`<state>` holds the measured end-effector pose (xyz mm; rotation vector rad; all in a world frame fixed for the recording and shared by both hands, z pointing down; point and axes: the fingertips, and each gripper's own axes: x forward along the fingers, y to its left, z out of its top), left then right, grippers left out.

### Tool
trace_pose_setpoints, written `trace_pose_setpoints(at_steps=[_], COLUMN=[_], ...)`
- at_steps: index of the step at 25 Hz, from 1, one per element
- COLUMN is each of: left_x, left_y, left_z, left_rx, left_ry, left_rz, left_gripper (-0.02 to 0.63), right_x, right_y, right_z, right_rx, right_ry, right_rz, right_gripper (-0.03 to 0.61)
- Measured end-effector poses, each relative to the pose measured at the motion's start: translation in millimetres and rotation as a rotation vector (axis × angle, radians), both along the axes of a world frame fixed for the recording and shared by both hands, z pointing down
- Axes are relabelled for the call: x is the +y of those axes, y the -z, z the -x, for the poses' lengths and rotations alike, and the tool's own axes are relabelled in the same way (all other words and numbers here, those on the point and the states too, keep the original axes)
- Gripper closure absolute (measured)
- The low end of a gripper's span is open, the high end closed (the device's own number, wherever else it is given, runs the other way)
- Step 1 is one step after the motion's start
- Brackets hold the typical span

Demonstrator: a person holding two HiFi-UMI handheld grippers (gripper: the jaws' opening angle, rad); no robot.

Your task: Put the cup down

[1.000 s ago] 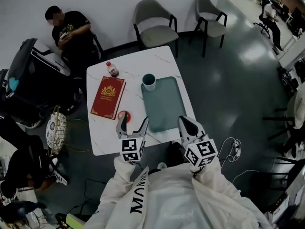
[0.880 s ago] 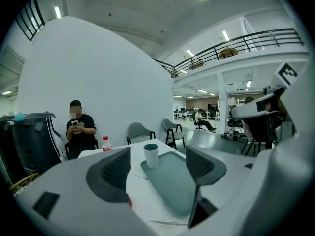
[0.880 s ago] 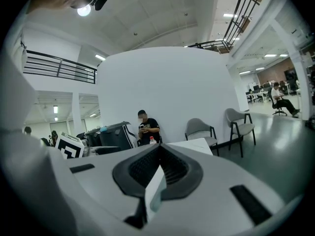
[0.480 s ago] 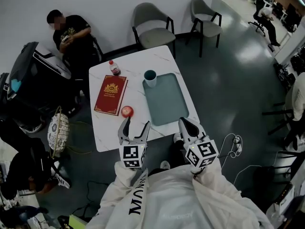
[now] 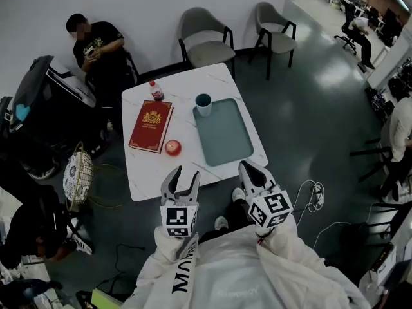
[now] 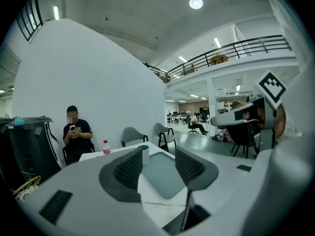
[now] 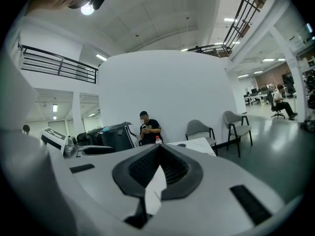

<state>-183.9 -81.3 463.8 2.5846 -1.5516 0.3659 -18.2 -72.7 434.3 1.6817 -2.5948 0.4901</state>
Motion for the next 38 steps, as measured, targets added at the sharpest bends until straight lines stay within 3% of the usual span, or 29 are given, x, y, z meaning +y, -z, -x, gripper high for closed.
trace_pose_setpoints(at_steps=[5, 17, 30, 38], left_x=[12.3, 30.5, 18.7, 14.6], left_y=[11.9, 9.9, 22.9, 30.0], left_z=[-8.1, -40.4, -70.5, -91.2], left_rx=[-0.01, -0.017, -0.019, -0.04], left_ry=[-0.015, -0.04, 0.03, 0.03], left_rz=[-0.036, -0.02, -0.029, -0.041], left_gripper=[0.488, 0.601, 0.601, 0.601], right_x=[9.1, 18.6, 10.3, 9.8], right_y=[3.2, 6.8, 22.4, 22.4], right_z=[2.1, -14.9, -39.7, -53.5], right_rx=[0.016, 0.027, 0.03, 0.01], right_ry=[0.002, -0.013, 0.054, 0.073], right_rz=[-0.001, -0.003, -0.05, -0.05], right_gripper=[0.574, 0.574, 0.574, 0.574])
